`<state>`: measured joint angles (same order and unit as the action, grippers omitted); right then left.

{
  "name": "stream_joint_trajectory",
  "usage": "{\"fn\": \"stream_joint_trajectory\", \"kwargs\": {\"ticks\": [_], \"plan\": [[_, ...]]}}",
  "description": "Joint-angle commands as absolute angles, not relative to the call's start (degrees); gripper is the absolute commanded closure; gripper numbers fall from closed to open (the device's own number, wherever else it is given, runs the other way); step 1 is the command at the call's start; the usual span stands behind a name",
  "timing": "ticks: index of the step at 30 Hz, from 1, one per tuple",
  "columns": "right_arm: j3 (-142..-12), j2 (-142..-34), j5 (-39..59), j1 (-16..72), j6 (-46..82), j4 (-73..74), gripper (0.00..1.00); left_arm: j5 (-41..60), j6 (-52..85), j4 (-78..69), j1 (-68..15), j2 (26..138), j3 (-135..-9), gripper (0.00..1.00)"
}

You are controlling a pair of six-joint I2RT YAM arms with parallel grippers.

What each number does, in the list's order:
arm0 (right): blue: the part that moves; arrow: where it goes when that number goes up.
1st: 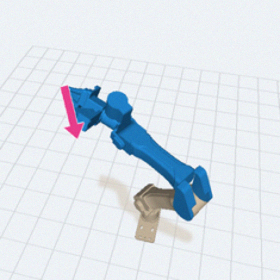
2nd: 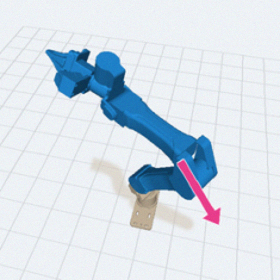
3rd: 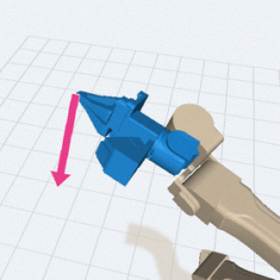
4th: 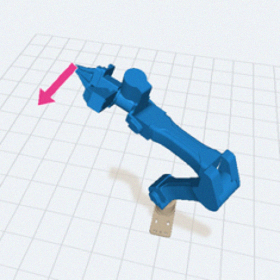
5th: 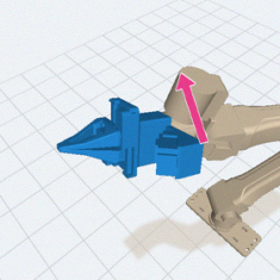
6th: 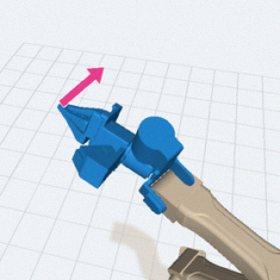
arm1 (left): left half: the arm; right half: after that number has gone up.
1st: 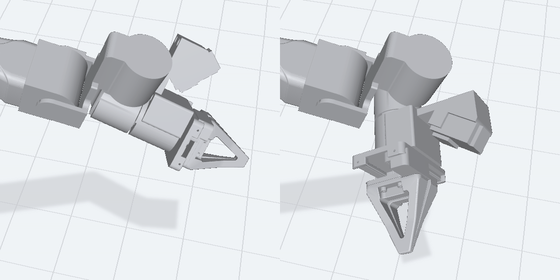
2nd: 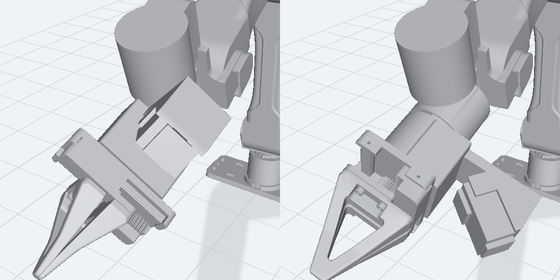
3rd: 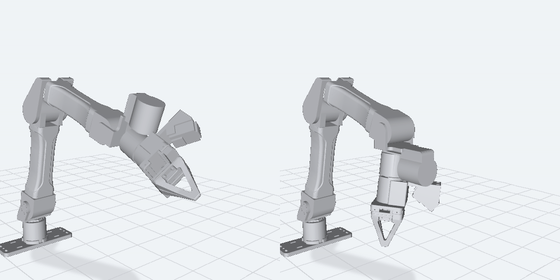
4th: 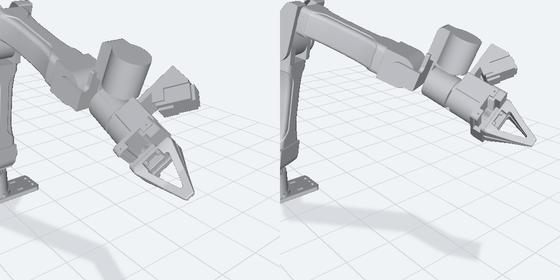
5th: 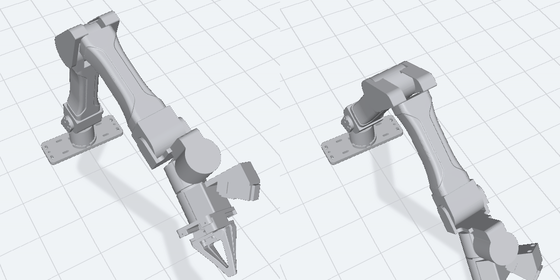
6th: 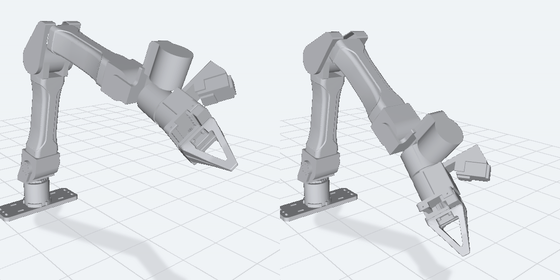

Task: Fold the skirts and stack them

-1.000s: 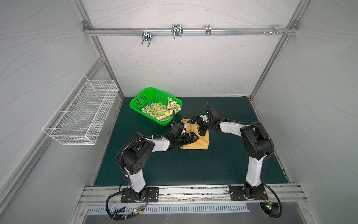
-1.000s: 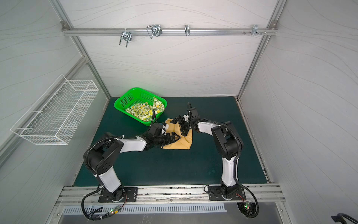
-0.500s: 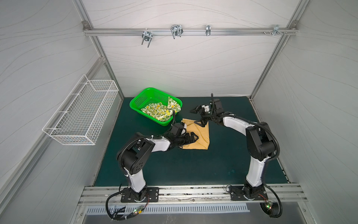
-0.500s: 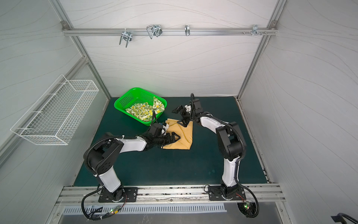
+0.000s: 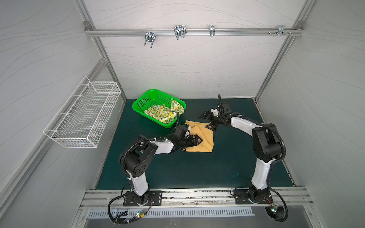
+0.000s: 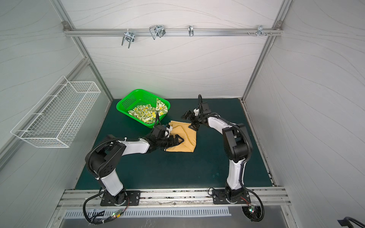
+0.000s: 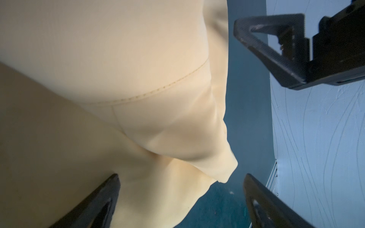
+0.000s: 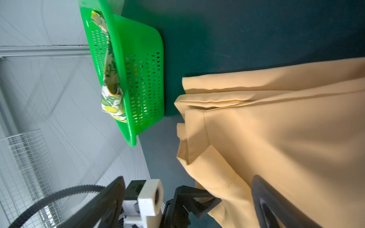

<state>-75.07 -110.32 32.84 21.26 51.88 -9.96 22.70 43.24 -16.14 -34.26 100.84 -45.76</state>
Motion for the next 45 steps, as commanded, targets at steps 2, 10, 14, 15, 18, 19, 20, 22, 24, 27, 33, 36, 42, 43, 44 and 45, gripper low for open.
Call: {"fn": "stream_joint_trajectory", "kwargs": {"ticks": [2, 10, 14, 15, 18, 19, 20, 22, 24, 27, 33, 36, 42, 43, 44, 45], "plan": [[-70.75, -112.09, 31.43, 19.96, 49.74, -8.61, 0.01, 20.96, 43.12, -2.96, -34.06, 99.91, -44.91, 0.02], [-65.60, -112.67, 31.92, 19.52, 49.92, -3.45, 0.01, 19.60, 42.01, 7.48, -33.86, 90.50, -51.06, 0.01], [-63.49, -112.92, 33.30, 19.12, 51.34, -0.35, 0.01, 19.33, 41.86, 11.05, -33.87, 88.82, -56.64, 0.01], [-62.84, -112.75, 33.91, 19.01, 52.03, 0.52, 0.01, 18.98, 41.86, 11.56, -33.90, 88.98, -58.28, 0.01], [-60.82, -112.20, 34.80, 18.81, 52.82, 2.61, 0.01, 17.44, 40.99, 14.25, -33.72, 90.94, -63.85, 0.01], [-60.29, -112.09, 34.85, 18.73, 52.89, 2.96, 0.01, 17.24, 40.88, 14.87, -33.62, 91.94, -65.55, 0.01], [-59.68, -111.81, 34.94, 18.65, 52.92, 3.33, 0.01, 17.23, 40.90, 15.24, -33.57, 93.22, -67.56, 0.01], [-58.70, -111.53, 35.23, 18.56, 53.08, 4.01, 0.01, 18.02, 41.53, 15.01, -33.23, 96.10, -70.89, 0.01], [-57.78, -111.49, 35.89, 18.54, 53.56, 5.05, 0.01, 19.28, 42.55, 14.19, -33.13, 99.22, -74.23, 0.01], [-56.84, -111.58, 36.32, 18.35, 53.87, 5.95, 0.01, 21.10, 44.26, 12.22, -33.07, 103.20, -77.91, 0.01], [-54.87, -111.17, 37.01, 17.85, 54.10, 7.57, 0.01, 20.88, 44.55, 13.28, -33.04, 110.43, -86.03, 0.01], [-53.92, -110.92, 37.14, 17.80, 54.07, 8.08, 0.01, 21.50, 44.88, 13.72, -32.85, 113.59, -89.28, 0.01], [-52.75, -111.42, 37.62, 17.68, 54.47, 9.65, 0.01, 18.67, 45.70, 17.59, -32.52, 117.34, -94.16, 0.01], [-52.59, -111.49, 37.72, 17.67, 54.49, 9.88, 0.01, 16.76, 45.41, 20.65, -32.43, 117.50, -95.31, 0.01], [-52.50, -111.62, 37.74, 17.69, 54.64, 9.93, 0.01, 14.57, 45.01, 23.84, -32.42, 117.62, -96.19, 0.01], [-52.47, -111.62, 37.76, 17.67, 54.62, 10.00, 0.01, 12.46, 44.87, 26.72, -32.43, 117.60, -96.94, 0.02]]}}
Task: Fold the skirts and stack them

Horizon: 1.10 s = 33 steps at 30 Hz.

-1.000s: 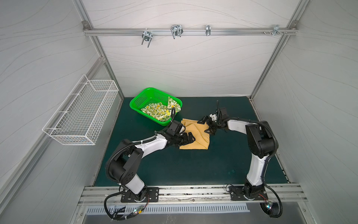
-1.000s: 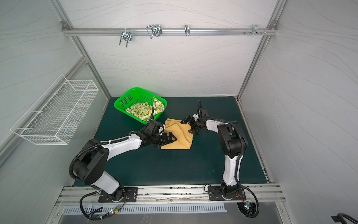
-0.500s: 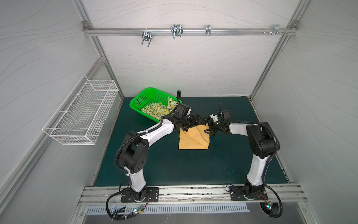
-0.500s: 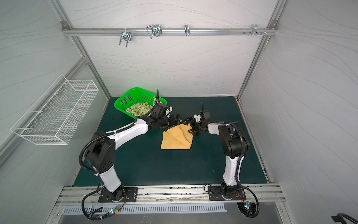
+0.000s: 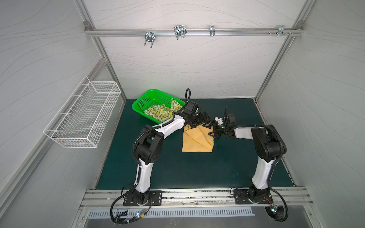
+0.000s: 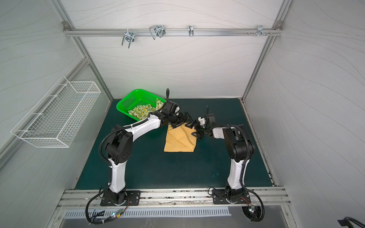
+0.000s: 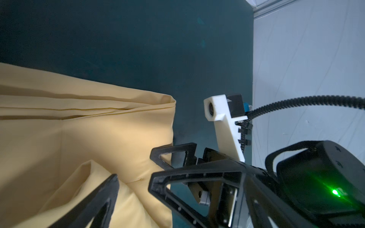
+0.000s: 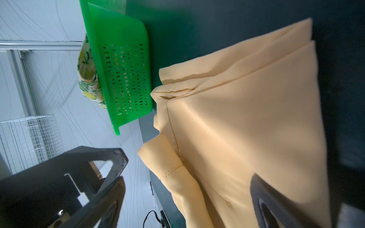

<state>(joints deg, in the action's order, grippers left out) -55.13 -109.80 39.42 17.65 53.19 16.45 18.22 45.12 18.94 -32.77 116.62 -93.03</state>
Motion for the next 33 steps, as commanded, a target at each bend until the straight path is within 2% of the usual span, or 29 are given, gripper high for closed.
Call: {"fn": "stream_joint_trajectory", "kwargs": {"ticks": [1, 6, 13, 33], "plan": [[-52.56, -111.75, 37.77, 17.67, 54.48, 9.97, 0.01, 10.23, 44.59, 29.37, -32.43, 117.31, -97.35, 0.01], [-53.19, -112.10, 37.60, 17.49, 54.01, 9.47, 0.01, 3.21, 45.71, 36.08, -32.43, 115.15, -96.20, 0.01], [-53.71, -111.89, 37.35, 17.49, 54.00, 8.94, 0.01, -0.65, 48.42, 42.85, -32.52, 116.66, -97.58, 0.01], [-53.03, -111.37, 37.49, 17.53, 53.95, 9.52, 0.01, -1.35, 46.69, 60.56, -33.79, 132.50, -119.21, 0.01]]}}
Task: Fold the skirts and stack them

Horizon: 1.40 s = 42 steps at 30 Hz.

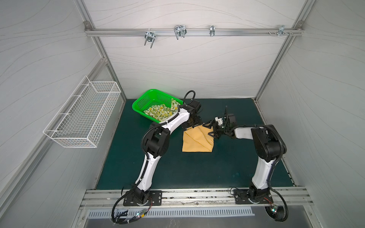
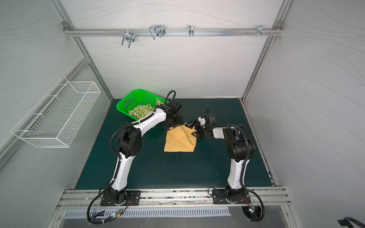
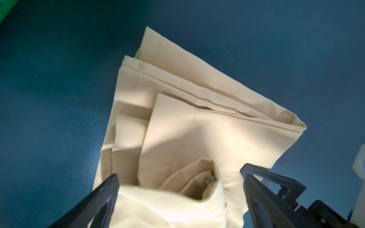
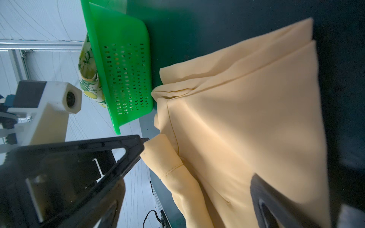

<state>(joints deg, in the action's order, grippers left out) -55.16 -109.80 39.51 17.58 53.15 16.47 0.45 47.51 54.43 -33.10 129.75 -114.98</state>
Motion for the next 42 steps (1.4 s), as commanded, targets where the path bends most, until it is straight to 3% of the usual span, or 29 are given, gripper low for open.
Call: {"fn": "stream_joint_trajectory", "kwargs": {"ticks": [1, 16, 42], "plan": [[-53.09, -111.31, 37.58, 17.57, 54.05, 9.47, 0.01, -1.48, 46.32, 61.86, -33.86, 133.32, -120.37, 0.01], [-52.65, -112.14, 37.68, 17.41, 54.03, 10.50, 0.01, -6.52, 42.30, 73.50, -34.75, 138.14, -125.54, 0.04], [-51.40, -113.66, 37.04, 15.56, 55.06, 11.74, 0.01, -5.92, 42.32, 58.09, -40.69, 118.92, -88.08, 0.07]]}}
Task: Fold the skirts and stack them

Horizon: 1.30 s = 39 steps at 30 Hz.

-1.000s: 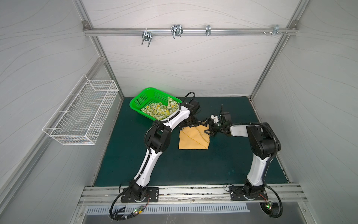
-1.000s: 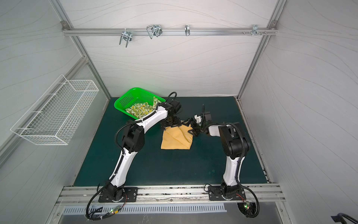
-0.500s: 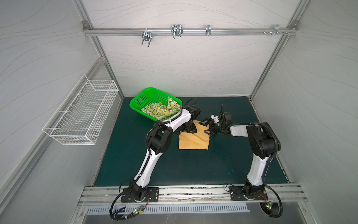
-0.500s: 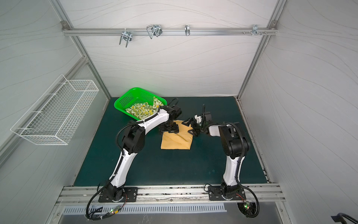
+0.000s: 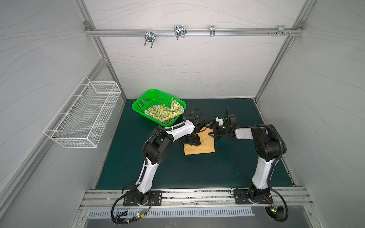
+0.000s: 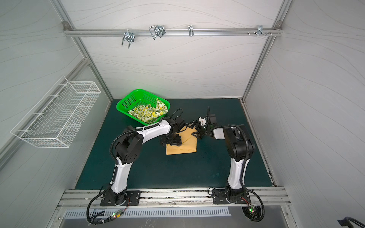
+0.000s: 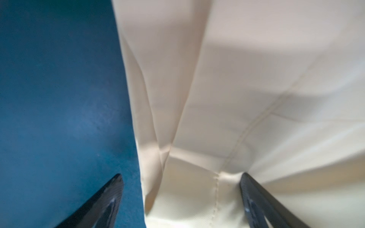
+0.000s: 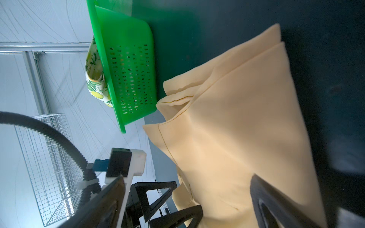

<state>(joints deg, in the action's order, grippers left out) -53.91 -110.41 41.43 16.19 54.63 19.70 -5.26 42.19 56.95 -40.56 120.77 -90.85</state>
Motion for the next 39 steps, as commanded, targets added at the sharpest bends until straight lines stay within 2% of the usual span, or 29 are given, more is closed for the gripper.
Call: {"fn": "stream_joint_trajectory", "kwargs": {"ticks": [1, 10, 16, 22, 27, 33, 39], "plan": [[-51.43, -113.64, 36.84, 15.56, 54.78, 11.30, 0.01, -5.84, 42.36, 57.35, -40.69, 118.25, -86.69, 0.07], [-50.99, -112.40, 36.71, 15.62, 53.68, 9.69, 0.01, -3.10, 43.98, 47.98, -40.96, 113.24, -72.61, 0.08], [-47.99, -107.71, 37.27, 15.58, 52.32, 8.37, 0.01, -2.45, 44.64, 43.95, -40.93, 113.02, -68.42, 0.08], [-41.90, -101.44, 36.40, 16.53, 51.31, 7.94, 0.01, -6.14, 42.90, 45.69, -40.50, 115.32, -70.27, 0.08], [-34.11, -95.99, 33.40, 19.35, 52.88, 11.49, 0.01, -4.74, 41.17, 45.12, -37.67, 117.18, -71.30, 0.08], [-25.78, -86.70, 24.76, 28.14, 56.24, 13.37, 0.01, -4.38, 37.88, 45.64, -32.87, 119.06, -75.41, 0.08], [-24.61, -80.76, 17.18, 37.89, 58.93, 11.19, 0.01, -5.97, 34.66, 50.34, -31.46, 121.49, -85.17, 0.08]]}}
